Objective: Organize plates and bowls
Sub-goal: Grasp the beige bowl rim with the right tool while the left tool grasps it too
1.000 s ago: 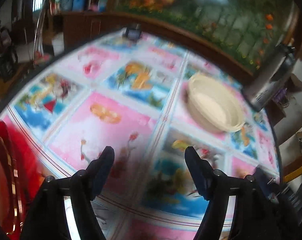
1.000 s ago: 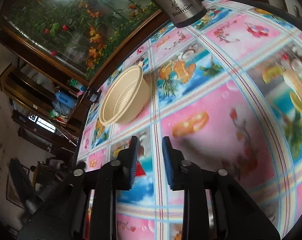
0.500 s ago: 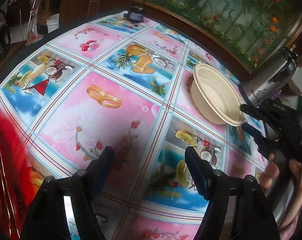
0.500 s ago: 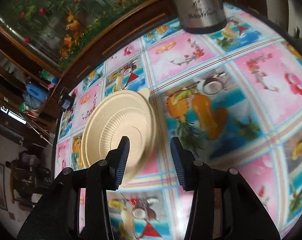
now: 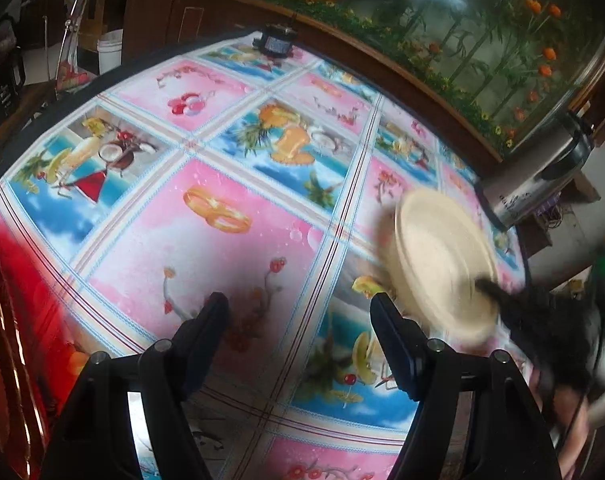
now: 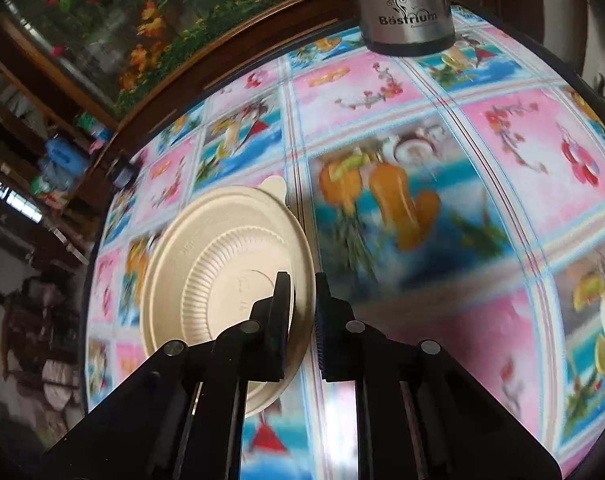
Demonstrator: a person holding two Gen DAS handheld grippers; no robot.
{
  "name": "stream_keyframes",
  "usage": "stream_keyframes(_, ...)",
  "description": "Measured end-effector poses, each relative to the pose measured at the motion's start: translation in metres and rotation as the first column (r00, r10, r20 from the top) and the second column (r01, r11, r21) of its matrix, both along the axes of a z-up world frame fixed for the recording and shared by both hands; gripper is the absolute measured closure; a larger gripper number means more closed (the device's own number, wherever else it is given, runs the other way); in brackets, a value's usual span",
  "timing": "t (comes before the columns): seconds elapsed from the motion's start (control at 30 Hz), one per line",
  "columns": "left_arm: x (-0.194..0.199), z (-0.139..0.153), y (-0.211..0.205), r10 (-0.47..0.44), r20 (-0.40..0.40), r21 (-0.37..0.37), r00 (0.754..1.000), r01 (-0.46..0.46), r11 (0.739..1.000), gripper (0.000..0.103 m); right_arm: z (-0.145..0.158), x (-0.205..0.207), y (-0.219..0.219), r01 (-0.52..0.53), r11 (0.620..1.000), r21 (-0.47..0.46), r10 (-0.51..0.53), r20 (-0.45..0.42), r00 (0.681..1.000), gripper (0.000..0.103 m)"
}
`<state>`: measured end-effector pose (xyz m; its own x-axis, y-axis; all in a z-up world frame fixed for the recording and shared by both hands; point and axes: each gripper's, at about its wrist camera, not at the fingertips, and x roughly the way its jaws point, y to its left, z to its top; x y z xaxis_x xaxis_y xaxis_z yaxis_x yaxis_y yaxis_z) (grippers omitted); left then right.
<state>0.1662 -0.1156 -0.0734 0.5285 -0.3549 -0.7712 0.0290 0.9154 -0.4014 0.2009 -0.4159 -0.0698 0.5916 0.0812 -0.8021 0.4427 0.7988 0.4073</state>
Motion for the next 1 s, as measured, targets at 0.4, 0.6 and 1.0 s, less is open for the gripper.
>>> stream_keyframes(0.4,0.013,-0.008,-0.013,-0.105,-0.055,-0.032,0.993,0.104,0.994,0.024,-0.016,-0.078,-0.024,-0.184,0.967,0.177,0.162,0.133,0.978,0.087)
stream_keyframes(0.6,0.013,-0.002,-0.021,-0.117,-0.088,-0.002,0.989,0.118,0.993,0.024,-0.013,-0.080,-0.026,-0.213,0.958,0.191,0.188,0.141,0.972,0.078)
stream_keyframes(1.0,0.002,0.007,-0.030,-0.110,-0.196,-0.008,0.974,0.110,0.994,0.024,-0.002,-0.089,-0.021,-0.226,0.956,0.184,0.208,0.112,0.972,0.078)
